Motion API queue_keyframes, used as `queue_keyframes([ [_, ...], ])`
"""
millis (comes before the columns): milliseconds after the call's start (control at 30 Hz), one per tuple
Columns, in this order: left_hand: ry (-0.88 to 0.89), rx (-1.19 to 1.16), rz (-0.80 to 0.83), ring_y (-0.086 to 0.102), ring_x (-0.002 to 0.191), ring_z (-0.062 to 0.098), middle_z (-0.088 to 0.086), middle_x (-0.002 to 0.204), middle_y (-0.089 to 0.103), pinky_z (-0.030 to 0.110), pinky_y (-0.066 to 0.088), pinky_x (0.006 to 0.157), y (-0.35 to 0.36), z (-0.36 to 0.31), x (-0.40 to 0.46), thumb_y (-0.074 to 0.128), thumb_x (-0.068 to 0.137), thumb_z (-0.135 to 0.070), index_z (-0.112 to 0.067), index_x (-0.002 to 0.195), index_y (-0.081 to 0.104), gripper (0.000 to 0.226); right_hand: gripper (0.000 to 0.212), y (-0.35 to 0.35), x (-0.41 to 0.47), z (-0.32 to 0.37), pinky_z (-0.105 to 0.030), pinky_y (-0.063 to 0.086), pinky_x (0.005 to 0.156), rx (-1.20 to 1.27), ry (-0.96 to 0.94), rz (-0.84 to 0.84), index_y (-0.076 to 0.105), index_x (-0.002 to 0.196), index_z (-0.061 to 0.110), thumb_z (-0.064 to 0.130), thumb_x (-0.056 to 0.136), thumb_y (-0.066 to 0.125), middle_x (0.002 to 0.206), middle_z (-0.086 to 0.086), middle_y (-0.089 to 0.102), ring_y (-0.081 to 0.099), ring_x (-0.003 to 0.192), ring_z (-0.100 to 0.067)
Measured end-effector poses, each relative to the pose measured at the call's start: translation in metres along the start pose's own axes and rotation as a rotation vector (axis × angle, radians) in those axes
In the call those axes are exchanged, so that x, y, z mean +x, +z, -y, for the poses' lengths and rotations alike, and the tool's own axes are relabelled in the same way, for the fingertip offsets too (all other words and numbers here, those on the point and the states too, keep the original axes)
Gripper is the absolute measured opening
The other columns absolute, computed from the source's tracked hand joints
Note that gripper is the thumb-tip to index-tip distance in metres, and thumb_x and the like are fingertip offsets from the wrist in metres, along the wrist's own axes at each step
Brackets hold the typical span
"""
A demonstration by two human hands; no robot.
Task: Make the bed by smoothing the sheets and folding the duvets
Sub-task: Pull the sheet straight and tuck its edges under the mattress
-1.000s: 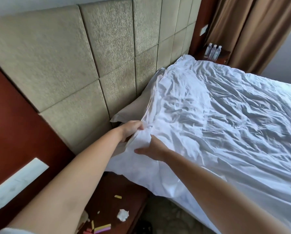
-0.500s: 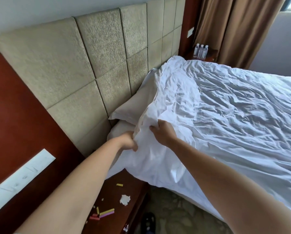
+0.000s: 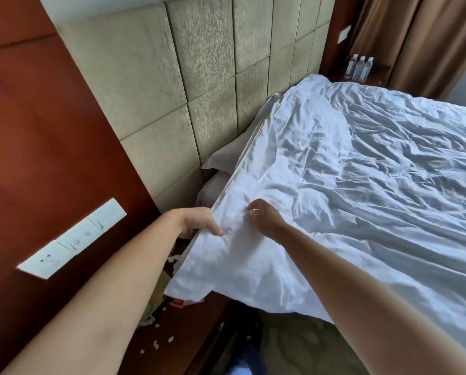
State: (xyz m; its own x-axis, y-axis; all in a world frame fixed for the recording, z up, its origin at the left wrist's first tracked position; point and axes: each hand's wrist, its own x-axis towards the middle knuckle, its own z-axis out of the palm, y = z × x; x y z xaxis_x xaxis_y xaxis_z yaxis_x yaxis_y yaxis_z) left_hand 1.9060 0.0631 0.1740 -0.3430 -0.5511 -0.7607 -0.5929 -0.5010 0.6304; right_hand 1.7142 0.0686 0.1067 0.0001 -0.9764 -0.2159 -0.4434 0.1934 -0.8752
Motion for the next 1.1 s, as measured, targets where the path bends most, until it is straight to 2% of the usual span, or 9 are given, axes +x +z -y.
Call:
queue_keyframes([
  [133, 0.066, -0.051, -0.141, 0.069, 0.09, 0.025, 0.012, 0.104, 0.07, 0.034, 0.056, 0.076, 0.022, 0.016, -0.002, 0.07, 0.084, -0.01, -0.006, 0.119, 0.062, 0.036, 0.028, 0.0, -0.027, -0.015, -0.031, 0.045, 0.086, -0.246, -0.035, 0.038, 0.054, 0.121, 0.016, 0.015, 0.095, 0.046, 0.111, -0.006, 0.061, 0.059, 0.099, -0.025],
  [300, 0.128, -0.06, -0.224, 0.068, 0.09, 0.02, 0.01, 0.111, 0.068, 0.03, 0.055, 0.072, 0.03, 0.021, -0.001, 0.068, 0.088, -0.02, -0.007, 0.124, 0.058, 0.039, 0.074, 0.004, -0.063, -0.006, -0.031, 0.036, 0.105, -0.556, -0.045, 0.236, 0.025, 0.148, 0.016, 0.012, 0.084, 0.06, 0.148, -0.007, 0.034, 0.037, 0.132, -0.026],
  [400, 0.135, -0.026, -0.196, 0.067, 0.097, 0.022, 0.009, 0.11, 0.069, 0.036, 0.054, 0.086, 0.027, 0.021, -0.001, 0.067, 0.089, -0.027, -0.005, 0.125, 0.058, 0.042, 0.112, 0.018, -0.084, 0.005, -0.04, 0.031, 0.11, -0.593, 0.109, 0.403, -0.002, 0.152, 0.02, 0.026, 0.074, 0.078, 0.152, -0.007, 0.017, 0.022, 0.139, -0.029],
  [533, 0.15, -0.013, -0.185, 0.065, 0.088, 0.02, 0.009, 0.106, 0.067, 0.024, 0.051, 0.065, 0.024, 0.03, -0.009, 0.058, 0.095, -0.025, -0.002, 0.121, 0.058, 0.034, 0.135, 0.053, -0.104, 0.023, -0.046, 0.021, 0.116, -0.566, 0.146, 0.395, -0.021, 0.149, 0.022, 0.047, 0.067, 0.082, 0.158, -0.003, -0.002, 0.006, 0.145, -0.028],
  [600, 0.158, -0.038, -0.203, 0.065, 0.09, 0.024, 0.013, 0.111, 0.066, 0.025, 0.051, 0.064, 0.016, 0.04, -0.016, 0.057, 0.096, -0.025, -0.002, 0.121, 0.056, 0.034, 0.139, 0.069, -0.115, 0.032, -0.047, 0.018, 0.117, -0.564, 0.094, 0.361, -0.024, 0.148, 0.022, 0.05, 0.064, 0.083, 0.159, 0.0, -0.01, -0.001, 0.147, -0.027],
  [767, 0.132, -0.006, -0.238, 0.056, 0.056, 0.02, 0.009, 0.071, 0.062, 0.022, 0.041, 0.045, 0.002, 0.054, -0.039, 0.045, 0.1, -0.034, -0.002, 0.112, 0.058, 0.036, 0.141, 0.102, -0.141, 0.046, -0.046, 0.016, 0.118, -0.615, 0.0, 0.243, -0.026, 0.148, 0.022, 0.057, 0.061, 0.081, 0.158, -0.001, -0.014, -0.006, 0.147, -0.026],
  [900, 0.152, 0.018, -0.256, 0.046, 0.046, 0.014, 0.004, 0.061, 0.052, 0.021, 0.033, 0.042, 0.004, 0.056, -0.052, 0.039, 0.101, -0.041, -0.002, 0.108, 0.056, 0.043, 0.141, 0.119, -0.157, 0.054, -0.042, 0.013, 0.119, -0.624, -0.023, 0.041, -0.026, 0.148, 0.024, 0.059, 0.061, 0.079, 0.158, -0.001, -0.014, -0.005, 0.147, -0.024],
  [1033, 0.235, -0.085, -0.224, 0.067, 0.092, 0.025, 0.011, 0.105, 0.069, 0.035, 0.056, 0.079, 0.003, 0.058, -0.055, 0.046, 0.094, -0.055, 0.001, 0.125, 0.054, 0.065, 0.13, 0.133, -0.171, 0.059, -0.037, 0.016, 0.118, -0.624, -0.063, -0.083, -0.021, 0.149, 0.025, 0.048, 0.068, 0.077, 0.158, -0.001, -0.006, 0.003, 0.146, -0.022],
  [1100, 0.281, -0.129, -0.21, 0.069, 0.083, 0.024, 0.013, 0.095, 0.071, 0.037, 0.057, 0.078, 0.008, 0.059, -0.056, 0.05, 0.091, -0.056, 0.002, 0.12, 0.057, 0.066, 0.11, 0.137, -0.175, 0.062, -0.035, 0.029, 0.112, -0.581, -0.084, -0.134, -0.011, 0.152, 0.024, 0.024, 0.077, 0.07, 0.155, -0.004, 0.012, 0.022, 0.14, -0.026],
])
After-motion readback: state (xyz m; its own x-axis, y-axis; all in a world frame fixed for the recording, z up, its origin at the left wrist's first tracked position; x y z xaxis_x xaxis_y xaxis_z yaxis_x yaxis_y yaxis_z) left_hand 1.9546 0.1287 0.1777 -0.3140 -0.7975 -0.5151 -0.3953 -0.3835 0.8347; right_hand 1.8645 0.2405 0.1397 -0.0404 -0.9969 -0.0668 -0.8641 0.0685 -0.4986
